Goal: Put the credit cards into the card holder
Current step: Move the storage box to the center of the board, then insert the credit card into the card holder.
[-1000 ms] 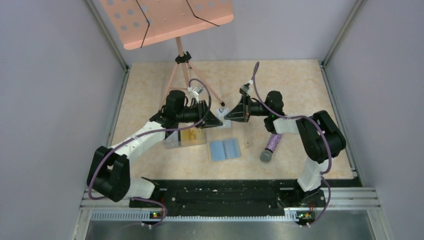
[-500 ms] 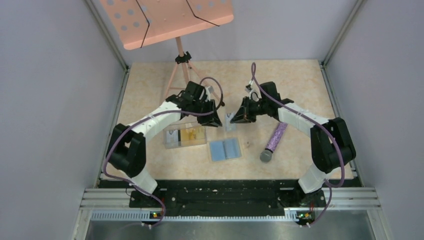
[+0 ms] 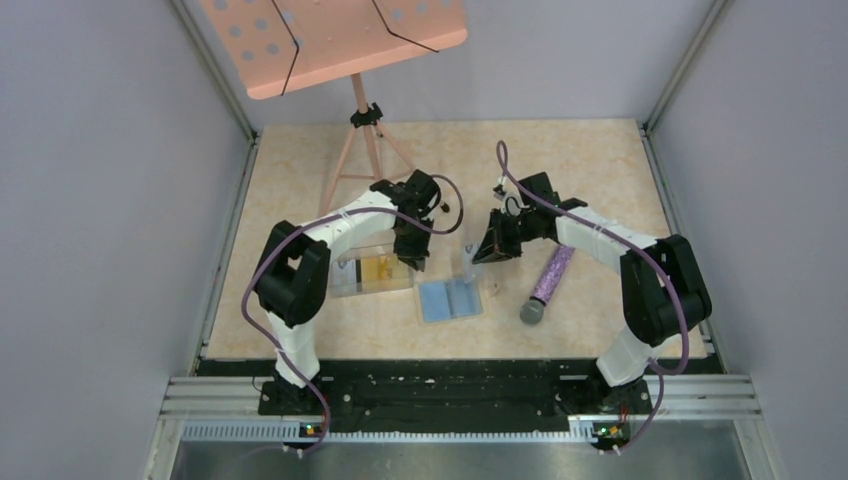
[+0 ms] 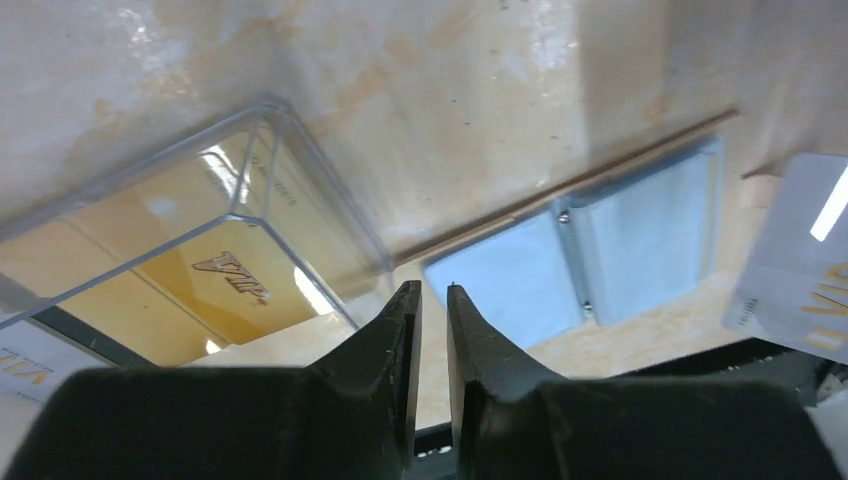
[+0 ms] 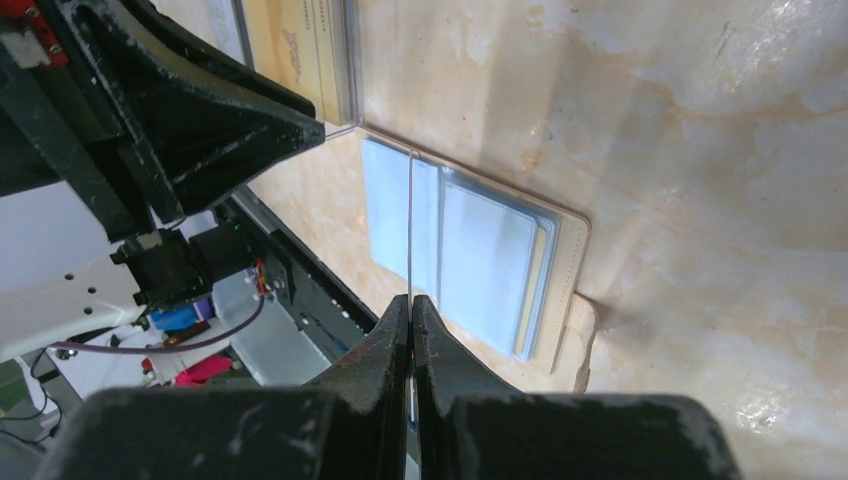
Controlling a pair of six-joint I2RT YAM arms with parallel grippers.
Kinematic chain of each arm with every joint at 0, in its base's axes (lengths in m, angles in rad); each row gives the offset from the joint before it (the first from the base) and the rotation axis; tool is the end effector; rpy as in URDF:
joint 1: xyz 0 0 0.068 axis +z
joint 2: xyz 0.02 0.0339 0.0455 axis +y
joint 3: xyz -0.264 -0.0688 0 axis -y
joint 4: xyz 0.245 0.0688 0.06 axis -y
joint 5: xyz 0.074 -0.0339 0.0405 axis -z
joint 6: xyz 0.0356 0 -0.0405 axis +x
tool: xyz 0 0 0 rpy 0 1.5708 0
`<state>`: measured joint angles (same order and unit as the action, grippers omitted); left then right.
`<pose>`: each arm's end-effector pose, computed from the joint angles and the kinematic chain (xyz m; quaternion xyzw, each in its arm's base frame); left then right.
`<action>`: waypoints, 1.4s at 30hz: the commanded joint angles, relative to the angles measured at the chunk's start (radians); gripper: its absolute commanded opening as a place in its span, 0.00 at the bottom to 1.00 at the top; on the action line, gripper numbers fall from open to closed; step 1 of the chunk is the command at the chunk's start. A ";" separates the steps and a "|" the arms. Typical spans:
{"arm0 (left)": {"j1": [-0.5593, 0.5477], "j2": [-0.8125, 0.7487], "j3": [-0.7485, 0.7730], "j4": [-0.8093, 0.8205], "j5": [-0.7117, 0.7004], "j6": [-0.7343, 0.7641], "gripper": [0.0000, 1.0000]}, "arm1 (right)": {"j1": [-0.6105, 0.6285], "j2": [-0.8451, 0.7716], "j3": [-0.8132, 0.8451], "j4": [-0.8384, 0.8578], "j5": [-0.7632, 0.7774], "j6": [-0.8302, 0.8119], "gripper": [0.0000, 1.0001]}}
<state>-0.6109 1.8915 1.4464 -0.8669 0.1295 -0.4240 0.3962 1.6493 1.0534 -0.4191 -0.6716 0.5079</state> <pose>0.3071 -0.2207 0.2070 0.1007 0.9845 -0.1195 0.0802 0.2967 0.1481 0.2023 -0.0396 0.9116 0.3982 0.0946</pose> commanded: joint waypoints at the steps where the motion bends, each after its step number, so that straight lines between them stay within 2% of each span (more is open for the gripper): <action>1: 0.016 -0.027 -0.050 -0.051 -0.113 0.033 0.19 | 0.001 -0.019 -0.009 0.001 -0.012 -0.031 0.00; 8: 0.101 -0.143 -0.212 -0.027 -0.170 0.021 0.17 | 0.021 0.017 0.004 0.012 -0.030 -0.042 0.00; 14: 0.129 -0.182 -0.237 -0.008 -0.136 0.034 0.17 | 0.062 0.031 0.005 0.046 -0.046 -0.043 0.00; 20: 0.130 -0.215 -0.253 0.098 0.077 -0.033 0.18 | 0.073 0.014 -0.034 0.110 -0.085 -0.051 0.00; 25: 0.127 -0.254 -0.359 0.247 0.252 -0.125 0.16 | 0.085 0.010 -0.077 0.176 -0.122 -0.057 0.00; 32: 0.115 -0.267 -0.459 0.295 0.258 -0.174 0.11 | 0.104 0.037 -0.113 0.232 -0.144 -0.051 0.00; 42: 0.098 -0.231 -0.485 0.313 0.242 -0.184 0.04 | 0.109 0.099 -0.155 0.291 -0.152 -0.049 0.00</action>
<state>-0.5045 1.6630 0.9657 -0.5999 0.3553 -0.5980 0.4931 1.7252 0.9150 -0.1886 -0.8028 0.4713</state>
